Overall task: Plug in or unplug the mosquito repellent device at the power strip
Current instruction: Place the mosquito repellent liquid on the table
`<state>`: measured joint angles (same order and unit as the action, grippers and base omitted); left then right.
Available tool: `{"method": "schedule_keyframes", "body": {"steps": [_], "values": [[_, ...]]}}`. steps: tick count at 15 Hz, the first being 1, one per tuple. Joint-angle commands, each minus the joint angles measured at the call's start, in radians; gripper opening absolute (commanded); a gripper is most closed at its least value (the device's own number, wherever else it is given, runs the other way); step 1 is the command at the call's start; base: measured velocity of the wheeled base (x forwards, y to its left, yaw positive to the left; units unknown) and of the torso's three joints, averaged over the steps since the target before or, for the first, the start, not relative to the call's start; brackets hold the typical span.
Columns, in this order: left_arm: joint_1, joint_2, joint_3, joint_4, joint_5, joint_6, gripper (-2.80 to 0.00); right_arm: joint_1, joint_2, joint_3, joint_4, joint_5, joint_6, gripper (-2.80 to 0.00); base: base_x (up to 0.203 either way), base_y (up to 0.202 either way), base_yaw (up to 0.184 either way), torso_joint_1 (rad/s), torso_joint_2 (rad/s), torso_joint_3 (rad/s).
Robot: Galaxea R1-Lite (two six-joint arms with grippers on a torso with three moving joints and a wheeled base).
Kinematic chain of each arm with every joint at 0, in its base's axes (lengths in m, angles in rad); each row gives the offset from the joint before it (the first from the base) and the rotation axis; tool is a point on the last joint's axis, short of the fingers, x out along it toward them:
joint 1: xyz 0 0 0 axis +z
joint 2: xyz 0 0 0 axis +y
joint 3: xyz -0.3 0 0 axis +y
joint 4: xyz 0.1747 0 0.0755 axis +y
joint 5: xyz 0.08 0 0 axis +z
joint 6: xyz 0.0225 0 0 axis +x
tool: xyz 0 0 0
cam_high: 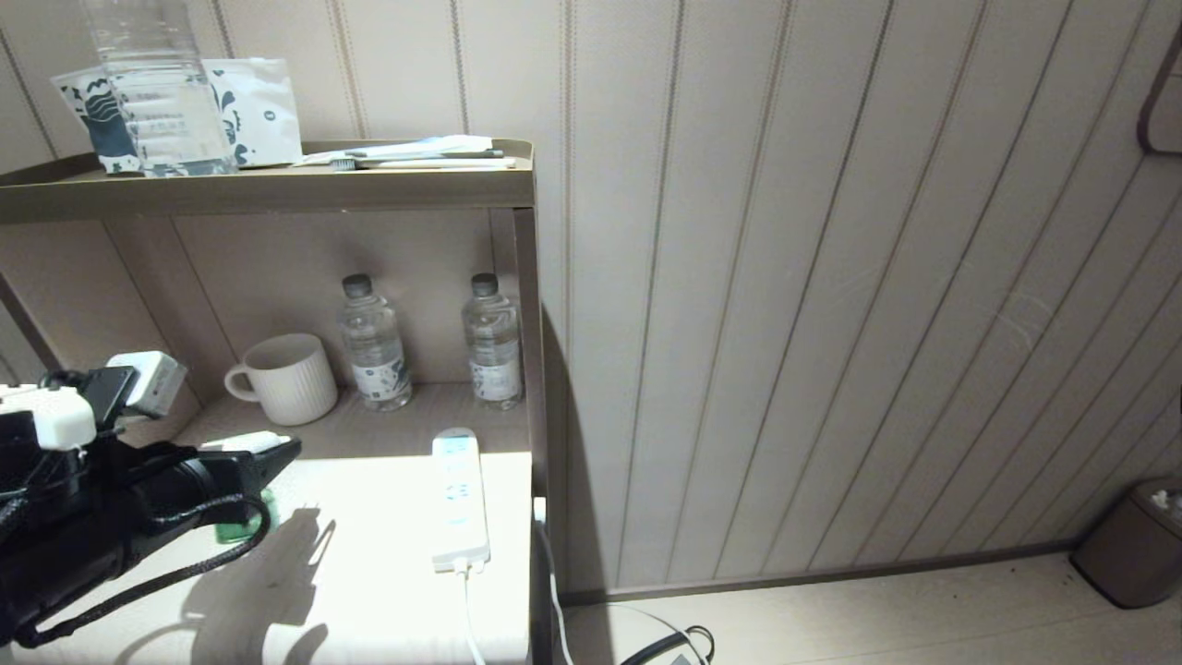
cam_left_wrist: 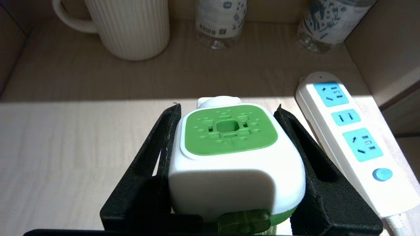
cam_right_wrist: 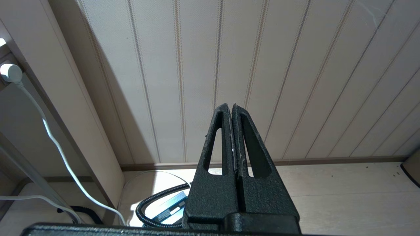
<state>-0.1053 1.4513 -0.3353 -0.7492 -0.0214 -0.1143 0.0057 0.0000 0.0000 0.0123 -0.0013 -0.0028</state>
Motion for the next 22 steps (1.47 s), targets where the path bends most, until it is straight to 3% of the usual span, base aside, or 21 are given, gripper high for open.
{"method": "schedule_keyframes", "body": {"steps": [1,5,11,13,17,22], "values": [[0.0,0.017,0.071,-0.156,0.006,0.012,-2.8,0.0,0.0,0.0,0.0,0.001,0.0,-2.8,0.0,0.0,0.0,0.0,0.0,0.0],[0.0,0.126,0.14,-0.384,0.03,0.041,-2.8,0.0,0.0,0.0,0.0,0.0,0.0,-2.8,0.0,0.0,0.0,0.0,0.0,0.0],[-0.006,0.388,0.146,-0.708,0.082,0.042,-2.8,0.0,0.0,0.0,0.0,0.0,0.0,-2.8,0.0,0.0,0.0,0.0,0.0,0.0],[-0.018,0.461,0.146,-0.796,0.134,0.043,-2.8,0.0,0.0,0.0,0.0,0.0,0.0,-2.8,0.0,0.0,0.0,0.0,0.0,0.0],[-0.049,0.56,0.121,-0.821,0.226,0.042,-2.8,0.0,0.0,0.0,0.0,0.0,0.0,-2.8,0.0,0.0,0.0,0.0,0.0,0.0],[-0.05,0.624,0.034,-0.821,0.285,0.034,-2.8,0.0,0.0,0.0,0.0,0.0,0.0,-2.8,0.0,0.0,0.0,0.0,0.0,0.0]]}}
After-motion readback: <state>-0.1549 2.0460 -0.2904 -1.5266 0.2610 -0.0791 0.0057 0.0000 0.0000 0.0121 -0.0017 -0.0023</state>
